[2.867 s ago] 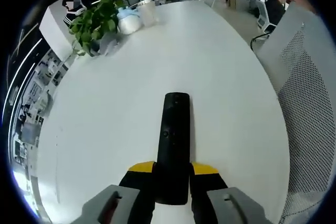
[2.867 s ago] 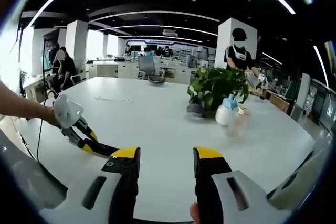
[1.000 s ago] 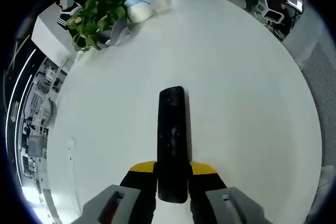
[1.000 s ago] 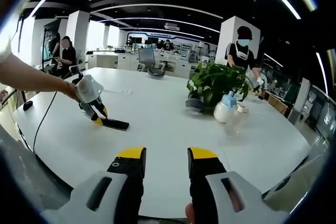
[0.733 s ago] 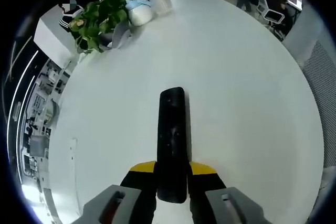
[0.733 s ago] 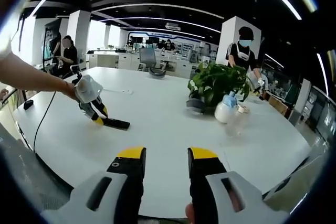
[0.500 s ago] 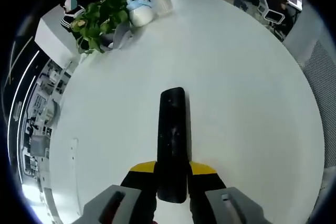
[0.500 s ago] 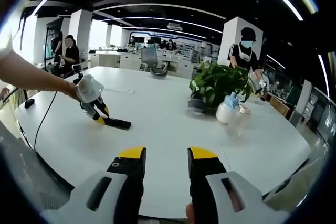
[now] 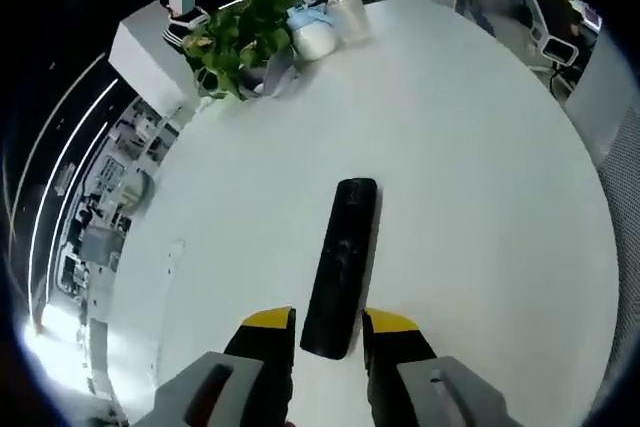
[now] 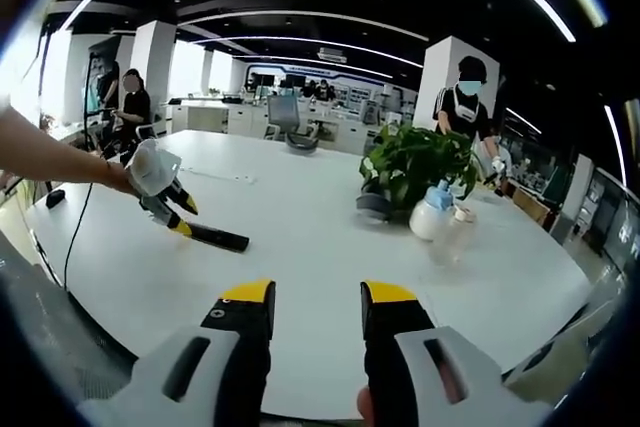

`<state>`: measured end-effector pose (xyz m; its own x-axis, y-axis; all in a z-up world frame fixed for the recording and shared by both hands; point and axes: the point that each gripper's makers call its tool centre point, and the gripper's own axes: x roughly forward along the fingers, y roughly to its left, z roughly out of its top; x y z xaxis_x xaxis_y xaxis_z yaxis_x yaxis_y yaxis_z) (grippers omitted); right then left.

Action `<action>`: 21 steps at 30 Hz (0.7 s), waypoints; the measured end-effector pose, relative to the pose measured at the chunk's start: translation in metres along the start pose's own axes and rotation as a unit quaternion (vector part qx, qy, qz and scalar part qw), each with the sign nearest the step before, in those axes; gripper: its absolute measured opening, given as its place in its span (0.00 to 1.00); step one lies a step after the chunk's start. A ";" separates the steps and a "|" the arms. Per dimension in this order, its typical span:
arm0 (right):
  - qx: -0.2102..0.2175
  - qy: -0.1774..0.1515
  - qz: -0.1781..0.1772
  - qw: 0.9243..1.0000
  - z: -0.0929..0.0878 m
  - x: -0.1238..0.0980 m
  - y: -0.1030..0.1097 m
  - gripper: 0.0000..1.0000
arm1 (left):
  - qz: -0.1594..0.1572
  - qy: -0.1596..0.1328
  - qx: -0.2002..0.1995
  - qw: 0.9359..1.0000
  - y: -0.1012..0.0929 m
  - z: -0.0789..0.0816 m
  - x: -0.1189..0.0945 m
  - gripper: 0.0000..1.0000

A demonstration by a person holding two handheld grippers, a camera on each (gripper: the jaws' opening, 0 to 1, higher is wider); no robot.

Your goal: Press the specified remote control buttons in sequence, fully releasing each button before pressing the next.

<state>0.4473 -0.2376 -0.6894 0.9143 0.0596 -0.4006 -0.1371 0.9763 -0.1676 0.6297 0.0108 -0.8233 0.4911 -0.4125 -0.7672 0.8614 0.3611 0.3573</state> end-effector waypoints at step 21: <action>0.015 -0.031 0.019 0.999 0.009 -0.004 0.004 0.36 | 0.049 -0.168 -0.238 0.955 -0.054 0.022 -0.141 0.50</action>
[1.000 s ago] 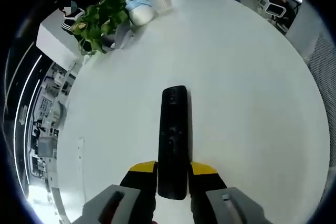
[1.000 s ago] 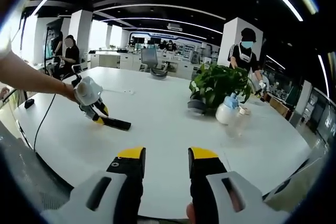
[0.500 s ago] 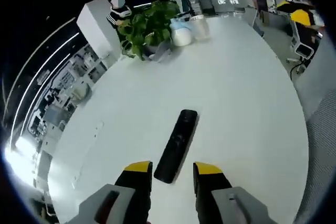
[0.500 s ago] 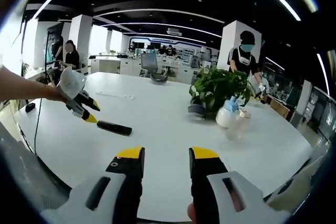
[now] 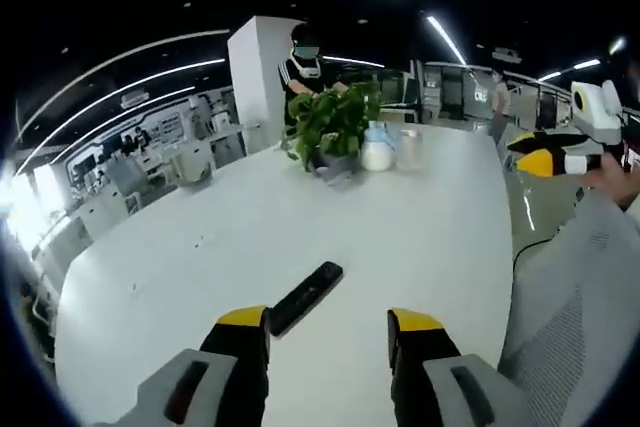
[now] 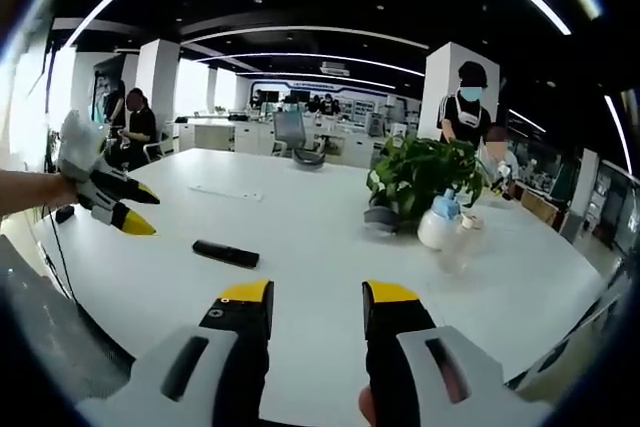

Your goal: Press the specified remote control buttons in sequence, fully releasing each button before pressing the next.

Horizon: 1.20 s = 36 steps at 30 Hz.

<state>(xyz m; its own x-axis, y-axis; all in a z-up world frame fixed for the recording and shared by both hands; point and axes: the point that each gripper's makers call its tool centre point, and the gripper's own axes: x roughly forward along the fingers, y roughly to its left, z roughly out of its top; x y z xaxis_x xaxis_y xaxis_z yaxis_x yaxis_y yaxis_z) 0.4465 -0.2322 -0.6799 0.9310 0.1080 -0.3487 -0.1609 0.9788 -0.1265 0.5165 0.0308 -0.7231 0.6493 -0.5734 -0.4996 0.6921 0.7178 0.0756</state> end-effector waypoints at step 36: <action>0.004 -0.035 0.004 0.999 0.011 0.000 0.002 0.74 | 0.265 -0.099 -0.116 0.952 0.009 -0.040 -0.144 1.00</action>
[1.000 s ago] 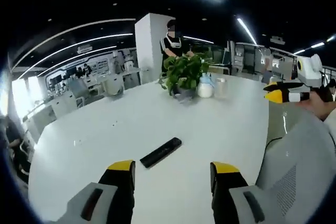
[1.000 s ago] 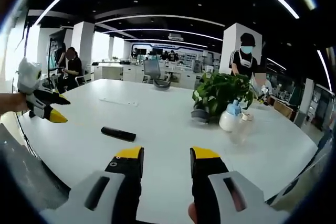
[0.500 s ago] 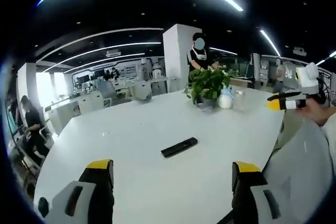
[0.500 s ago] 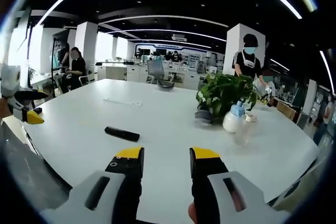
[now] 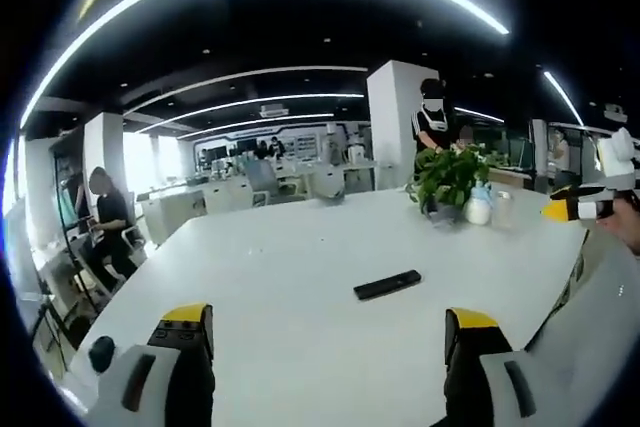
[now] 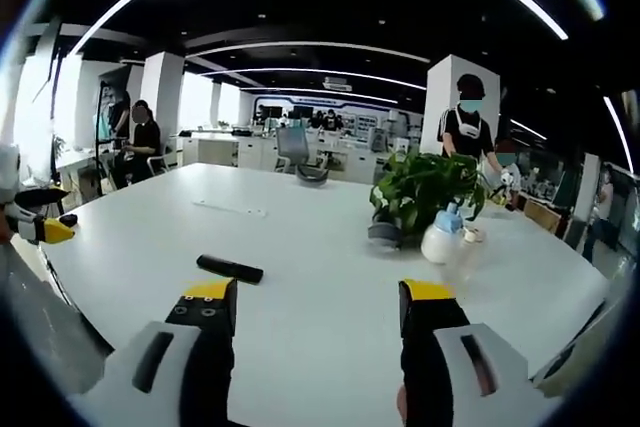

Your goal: Press the specified remote control buttons in sequence, fully releasing each button before pressing the next.

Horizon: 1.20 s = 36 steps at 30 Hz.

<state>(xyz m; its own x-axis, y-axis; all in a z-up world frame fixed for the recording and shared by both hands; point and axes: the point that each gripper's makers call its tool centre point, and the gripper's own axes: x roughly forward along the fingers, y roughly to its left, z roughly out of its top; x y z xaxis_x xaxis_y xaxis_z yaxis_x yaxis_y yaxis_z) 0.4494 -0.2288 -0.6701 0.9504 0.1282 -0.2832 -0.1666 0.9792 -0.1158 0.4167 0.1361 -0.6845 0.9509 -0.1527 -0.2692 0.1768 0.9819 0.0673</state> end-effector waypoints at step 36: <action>-0.002 0.006 0.004 1.000 -0.001 0.001 0.004 0.98 | 0.020 0.017 0.041 0.999 0.006 -0.018 0.007 1.00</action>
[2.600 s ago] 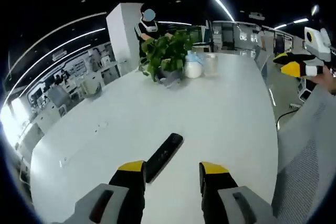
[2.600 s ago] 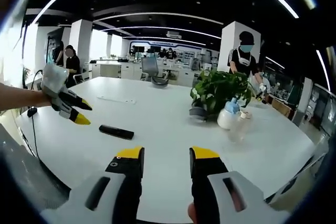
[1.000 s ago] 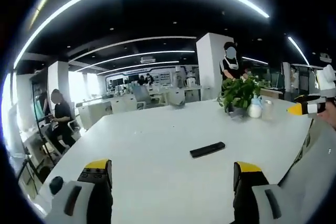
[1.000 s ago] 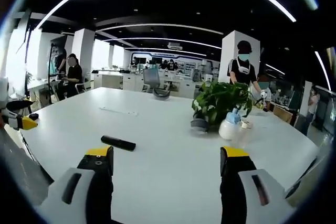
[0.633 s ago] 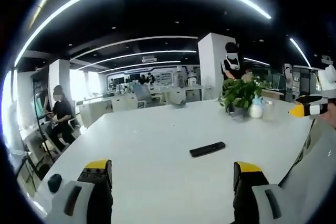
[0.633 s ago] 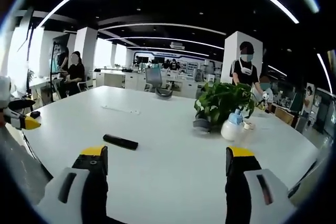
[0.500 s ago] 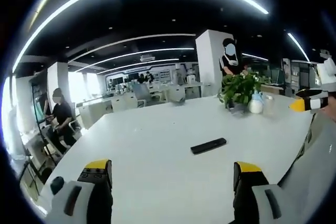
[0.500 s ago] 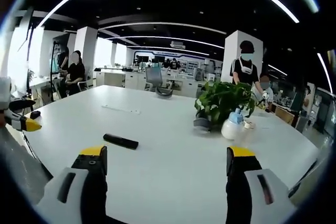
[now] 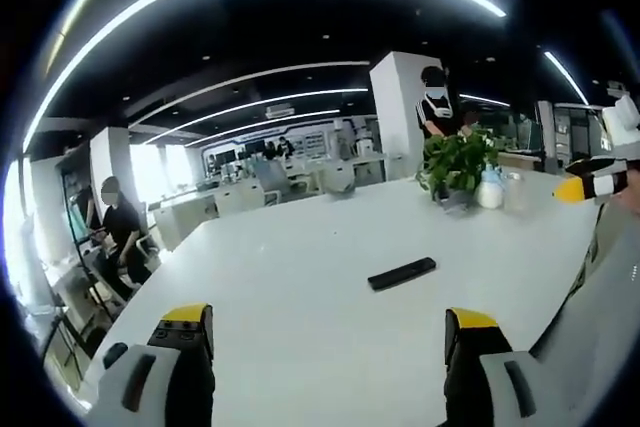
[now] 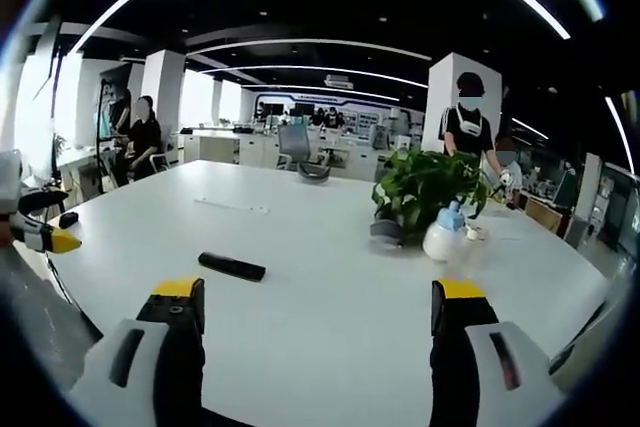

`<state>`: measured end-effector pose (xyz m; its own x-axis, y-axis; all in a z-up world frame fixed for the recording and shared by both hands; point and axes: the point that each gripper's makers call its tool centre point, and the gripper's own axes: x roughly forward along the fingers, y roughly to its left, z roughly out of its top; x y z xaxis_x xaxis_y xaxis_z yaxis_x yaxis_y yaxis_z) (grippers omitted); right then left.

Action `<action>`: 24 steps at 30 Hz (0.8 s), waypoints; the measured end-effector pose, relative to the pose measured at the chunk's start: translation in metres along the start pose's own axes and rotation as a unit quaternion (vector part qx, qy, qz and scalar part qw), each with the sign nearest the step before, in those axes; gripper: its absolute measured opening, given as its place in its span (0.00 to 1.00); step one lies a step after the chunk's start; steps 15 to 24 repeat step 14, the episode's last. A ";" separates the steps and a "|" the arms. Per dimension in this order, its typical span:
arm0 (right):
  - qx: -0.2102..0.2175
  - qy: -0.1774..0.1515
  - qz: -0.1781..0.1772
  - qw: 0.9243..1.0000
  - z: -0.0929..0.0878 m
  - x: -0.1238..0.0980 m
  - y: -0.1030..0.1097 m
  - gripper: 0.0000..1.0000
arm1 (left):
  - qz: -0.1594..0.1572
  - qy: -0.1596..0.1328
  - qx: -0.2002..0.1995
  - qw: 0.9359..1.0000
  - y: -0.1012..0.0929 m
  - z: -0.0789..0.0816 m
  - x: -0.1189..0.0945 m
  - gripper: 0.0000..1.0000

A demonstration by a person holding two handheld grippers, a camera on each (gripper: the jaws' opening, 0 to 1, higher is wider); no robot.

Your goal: Press the specified remote control buttons in sequence, fully releasing each button before pressing the next.

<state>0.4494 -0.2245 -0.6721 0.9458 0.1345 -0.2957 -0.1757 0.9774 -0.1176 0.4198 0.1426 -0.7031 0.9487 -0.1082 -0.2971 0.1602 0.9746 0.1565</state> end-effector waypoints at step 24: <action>0.001 0.002 0.008 1.000 -0.001 -0.001 0.002 0.95 | 0.006 0.000 0.004 1.000 0.001 0.001 -0.002 1.00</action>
